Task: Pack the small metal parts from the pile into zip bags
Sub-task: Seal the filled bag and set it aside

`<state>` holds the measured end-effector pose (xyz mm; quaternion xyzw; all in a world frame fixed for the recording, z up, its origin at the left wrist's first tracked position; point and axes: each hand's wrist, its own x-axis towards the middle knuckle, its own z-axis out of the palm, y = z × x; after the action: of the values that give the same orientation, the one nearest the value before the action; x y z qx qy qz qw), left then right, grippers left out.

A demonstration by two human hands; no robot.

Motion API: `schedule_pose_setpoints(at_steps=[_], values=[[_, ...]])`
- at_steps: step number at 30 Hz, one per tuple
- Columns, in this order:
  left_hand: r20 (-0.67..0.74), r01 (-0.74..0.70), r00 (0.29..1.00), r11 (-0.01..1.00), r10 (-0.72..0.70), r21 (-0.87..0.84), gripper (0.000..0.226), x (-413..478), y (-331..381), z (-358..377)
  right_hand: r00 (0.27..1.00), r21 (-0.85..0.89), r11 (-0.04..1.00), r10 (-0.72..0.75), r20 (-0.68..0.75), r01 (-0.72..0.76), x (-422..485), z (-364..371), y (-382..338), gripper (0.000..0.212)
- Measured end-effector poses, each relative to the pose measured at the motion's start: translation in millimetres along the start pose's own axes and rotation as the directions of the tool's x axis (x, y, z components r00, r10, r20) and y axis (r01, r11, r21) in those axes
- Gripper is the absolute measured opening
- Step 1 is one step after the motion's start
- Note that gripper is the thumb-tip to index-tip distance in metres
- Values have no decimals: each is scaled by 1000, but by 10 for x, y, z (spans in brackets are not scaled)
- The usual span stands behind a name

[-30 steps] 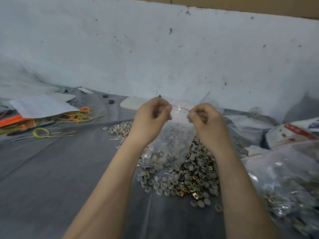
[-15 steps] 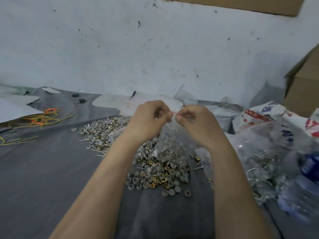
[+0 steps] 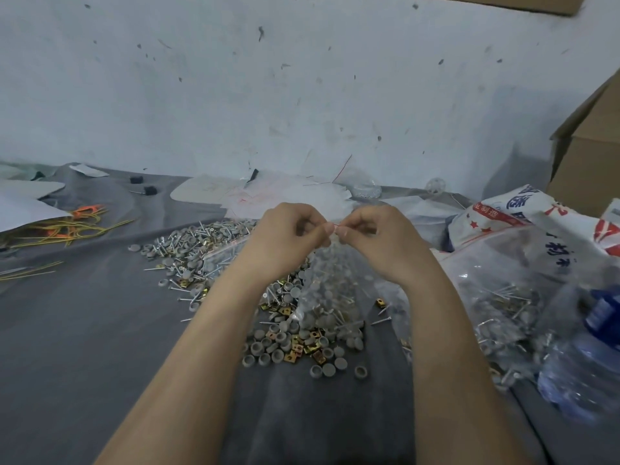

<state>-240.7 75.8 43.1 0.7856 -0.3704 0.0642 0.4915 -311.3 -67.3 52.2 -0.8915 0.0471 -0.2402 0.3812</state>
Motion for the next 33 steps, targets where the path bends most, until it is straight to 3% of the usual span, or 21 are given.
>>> schedule_pose_setpoints(at_steps=[15, 21, 28, 33], values=[[28, -66, 998, 995, 64, 78, 11, -47, -18, -8, 997, -61, 998, 38, 72, -33, 22, 77, -12, 11], [-6, -40, 999, 996, 40, 76, 13, -45, -74, -45, 998, -23, 999, 33, 54, -32, 13, 69, -11, 17], [-34, -23, 999, 996, 26, 82, 13, -34, -70, -63, 998, -12, 1000, -22, -64, 22, 8, 129, -45, 12], [-17, -68, 997, 990, 70, 122, 9, -66, -53, -53, 1000, -39, 999, 2, -12, -3, 29, 142, -34, 12]])
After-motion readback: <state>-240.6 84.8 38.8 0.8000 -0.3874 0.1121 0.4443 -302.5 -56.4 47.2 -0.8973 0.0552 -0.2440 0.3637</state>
